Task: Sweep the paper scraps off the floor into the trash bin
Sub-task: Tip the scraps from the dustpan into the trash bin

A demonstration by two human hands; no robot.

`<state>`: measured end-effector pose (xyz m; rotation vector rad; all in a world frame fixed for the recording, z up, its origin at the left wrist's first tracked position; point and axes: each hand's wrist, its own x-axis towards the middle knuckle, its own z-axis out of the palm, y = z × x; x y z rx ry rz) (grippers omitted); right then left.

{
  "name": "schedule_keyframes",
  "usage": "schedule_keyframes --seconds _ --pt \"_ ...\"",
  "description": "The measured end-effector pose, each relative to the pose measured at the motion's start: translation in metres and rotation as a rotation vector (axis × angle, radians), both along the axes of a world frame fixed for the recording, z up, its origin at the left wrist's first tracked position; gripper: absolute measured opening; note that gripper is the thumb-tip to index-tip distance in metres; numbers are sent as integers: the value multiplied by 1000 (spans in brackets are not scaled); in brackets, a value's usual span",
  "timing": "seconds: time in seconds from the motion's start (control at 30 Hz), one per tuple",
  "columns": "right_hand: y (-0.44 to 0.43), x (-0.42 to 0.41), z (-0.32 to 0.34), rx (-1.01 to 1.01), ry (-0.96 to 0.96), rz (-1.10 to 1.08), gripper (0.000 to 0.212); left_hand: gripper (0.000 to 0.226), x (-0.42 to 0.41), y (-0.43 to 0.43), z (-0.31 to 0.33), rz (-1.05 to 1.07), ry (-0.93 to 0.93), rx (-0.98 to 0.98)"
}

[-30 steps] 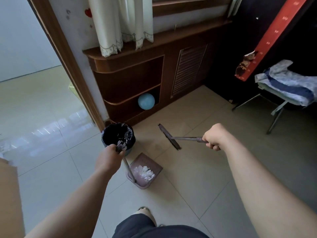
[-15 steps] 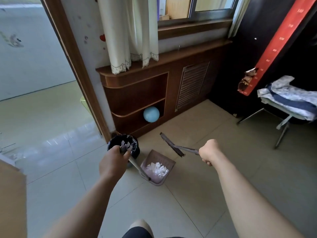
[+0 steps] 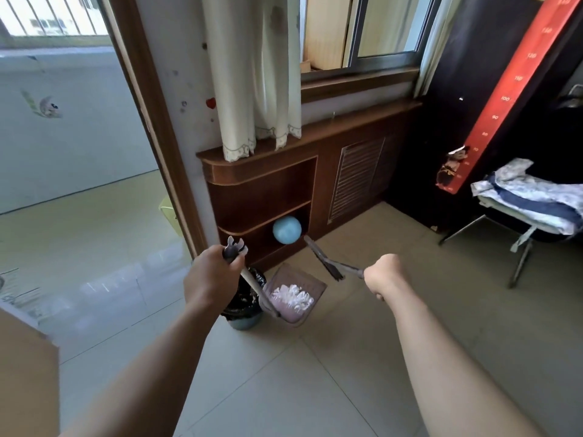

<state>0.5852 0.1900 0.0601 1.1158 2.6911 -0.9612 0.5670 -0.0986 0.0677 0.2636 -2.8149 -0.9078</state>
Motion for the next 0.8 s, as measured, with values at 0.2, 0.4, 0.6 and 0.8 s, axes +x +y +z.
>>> schedule_keyframes --seconds 0.2,0.4,0.6,0.8 --pt "-35 -2 11 -46 62 -58 17 35 0 -41 37 -5 70 41" --pt "-77 -2 10 -94 101 -86 13 30 1 -79 59 -3 126 -36" --pt "-115 2 -6 -128 109 -67 12 39 0 -105 65 5 164 -185" --pt "-143 7 -13 -112 77 -7 6 34 4 -119 64 -56 178 -292"
